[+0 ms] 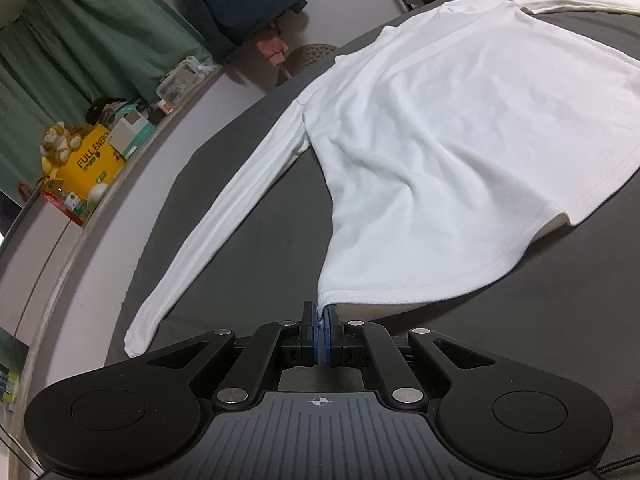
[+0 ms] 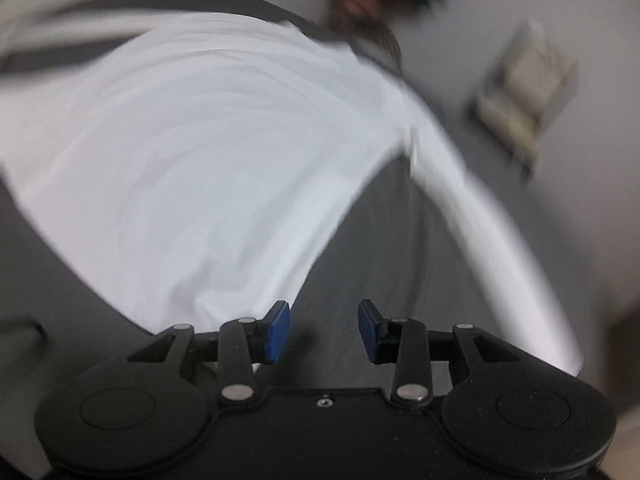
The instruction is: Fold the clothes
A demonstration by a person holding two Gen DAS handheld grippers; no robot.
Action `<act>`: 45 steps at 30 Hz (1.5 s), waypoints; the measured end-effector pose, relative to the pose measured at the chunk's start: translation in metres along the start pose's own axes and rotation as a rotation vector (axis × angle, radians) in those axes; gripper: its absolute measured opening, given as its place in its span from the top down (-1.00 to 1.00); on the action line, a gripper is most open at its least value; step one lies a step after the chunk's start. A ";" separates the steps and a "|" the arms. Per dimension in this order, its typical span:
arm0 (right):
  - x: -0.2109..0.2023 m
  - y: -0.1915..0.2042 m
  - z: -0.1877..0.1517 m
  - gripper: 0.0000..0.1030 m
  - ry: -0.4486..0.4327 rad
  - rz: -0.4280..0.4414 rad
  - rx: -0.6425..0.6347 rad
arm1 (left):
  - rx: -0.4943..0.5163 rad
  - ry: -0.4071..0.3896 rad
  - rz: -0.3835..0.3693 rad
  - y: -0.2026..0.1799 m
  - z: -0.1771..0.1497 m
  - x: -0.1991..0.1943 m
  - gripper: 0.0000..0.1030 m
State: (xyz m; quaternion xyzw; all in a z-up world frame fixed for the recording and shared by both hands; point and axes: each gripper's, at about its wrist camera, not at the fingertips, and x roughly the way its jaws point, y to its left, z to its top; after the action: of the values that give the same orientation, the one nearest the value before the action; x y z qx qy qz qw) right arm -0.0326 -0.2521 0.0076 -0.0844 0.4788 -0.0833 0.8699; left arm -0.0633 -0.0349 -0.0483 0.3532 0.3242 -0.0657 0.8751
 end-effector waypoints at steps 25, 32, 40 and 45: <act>0.036 -0.046 -0.009 0.17 0.175 0.245 0.590 | 0.015 0.015 0.005 -0.005 0.003 0.004 0.96; 0.037 -0.045 -0.020 0.16 0.185 0.253 0.723 | 0.025 0.022 0.006 -0.007 0.002 0.006 0.96; 0.027 -0.028 -0.023 0.33 0.164 0.187 0.662 | 0.031 0.025 0.010 -0.007 0.002 0.006 0.96; 0.025 -0.013 -0.024 0.90 0.153 0.171 0.564 | 0.030 0.019 0.014 -0.007 0.001 0.005 0.96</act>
State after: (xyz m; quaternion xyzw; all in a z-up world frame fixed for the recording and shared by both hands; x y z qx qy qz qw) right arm -0.0403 -0.2717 -0.0223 0.2079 0.5062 -0.1455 0.8242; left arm -0.0612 -0.0400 -0.0544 0.3690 0.3291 -0.0611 0.8671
